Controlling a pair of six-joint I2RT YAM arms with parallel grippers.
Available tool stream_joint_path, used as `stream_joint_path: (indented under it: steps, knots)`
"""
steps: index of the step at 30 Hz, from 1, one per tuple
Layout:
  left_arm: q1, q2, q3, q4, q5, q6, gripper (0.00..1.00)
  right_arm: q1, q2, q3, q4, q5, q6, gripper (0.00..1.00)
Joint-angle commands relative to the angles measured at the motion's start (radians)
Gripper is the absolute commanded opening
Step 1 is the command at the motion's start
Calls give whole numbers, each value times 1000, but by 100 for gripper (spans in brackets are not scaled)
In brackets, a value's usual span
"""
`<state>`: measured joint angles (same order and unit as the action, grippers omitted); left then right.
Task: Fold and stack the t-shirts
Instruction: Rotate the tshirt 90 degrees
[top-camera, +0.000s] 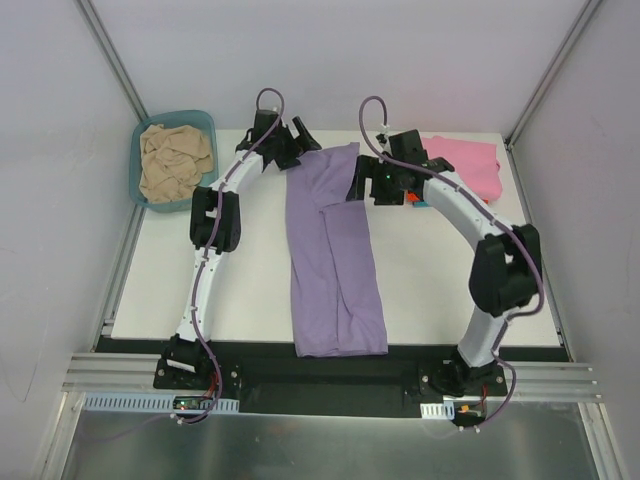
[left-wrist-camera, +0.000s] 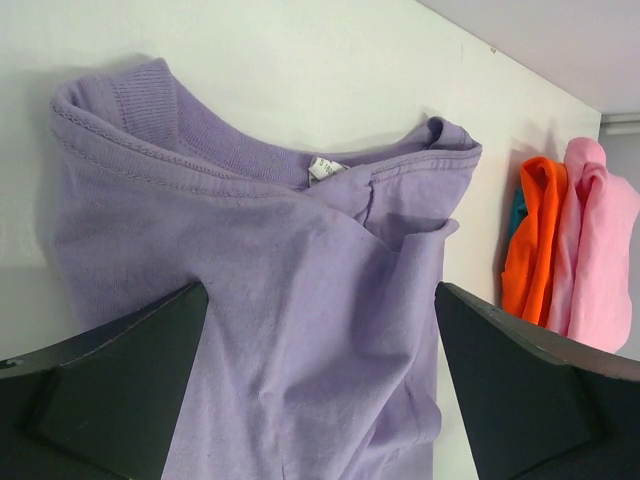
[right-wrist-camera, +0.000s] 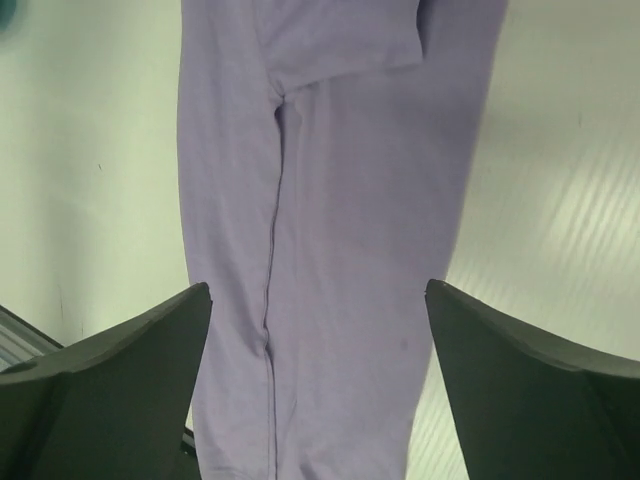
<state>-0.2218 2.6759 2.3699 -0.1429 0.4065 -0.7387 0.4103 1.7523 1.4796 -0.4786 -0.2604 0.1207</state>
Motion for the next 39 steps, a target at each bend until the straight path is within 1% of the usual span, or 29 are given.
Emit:
stream_joint_path:
  steps: [1, 2, 3, 4, 6, 8, 10, 11, 16, 17, 19, 20, 23, 28, 31, 33, 37, 39]
  knots:
    - [13, 4, 28, 6, -61, 45, 99, -39, 209, 171, 31, -130, -26, 85]
    - [13, 9, 28, 12, -58, 42, 99, -44, 239, 197, 28, -143, -27, 83]
    - [15, 15, 28, 25, -49, 42, 99, -47, 260, 243, 29, -143, -30, 77]
    - [15, 18, 28, 44, -35, 42, 99, -47, 288, 263, 28, -139, -45, 75]
    - [15, 25, 28, 63, -21, 45, 99, -48, 357, 341, 14, -111, -59, 72]
    - [15, 25, 25, 71, -15, 56, 99, -50, 418, 389, 1, -88, -70, 72]
    - [15, 24, 19, 77, -15, 61, 99, -50, 453, 441, 3, -57, -73, 70]
    - [15, 22, 17, 78, -11, 64, 99, -50, 492, 455, 3, -60, -72, 68]
    - [15, 13, 8, 81, -3, 71, 99, -48, 581, 533, 6, -79, -58, 63]
    - [15, 7, 2, 83, -3, 71, 99, -48, 593, 554, 6, -79, -56, 60]
    - [15, 3, -9, 85, -6, 73, 99, -48, 619, 570, 9, -79, -56, 54]
    - [15, -2, -11, 86, -6, 73, 99, -48, 625, 579, 9, -79, -58, 49]
    - [13, -8, -21, 88, -8, 75, 99, -48, 638, 579, 11, -74, -59, 42]
    - [15, -10, -24, 92, 2, 67, 99, -47, 656, 574, 24, -88, -44, 40]
    - [15, -13, -29, 95, -1, 67, 99, -47, 662, 571, 41, -108, -23, 35]
    - [15, -11, -31, 95, -5, 68, 99, -47, 673, 571, 66, -108, -6, 29]
    - [15, -7, -32, 101, -2, 67, 100, -47, 687, 590, 92, -123, 28, 28]
    - [15, -8, -32, 101, -1, 67, 99, -48, 688, 593, 95, -128, 42, 22]
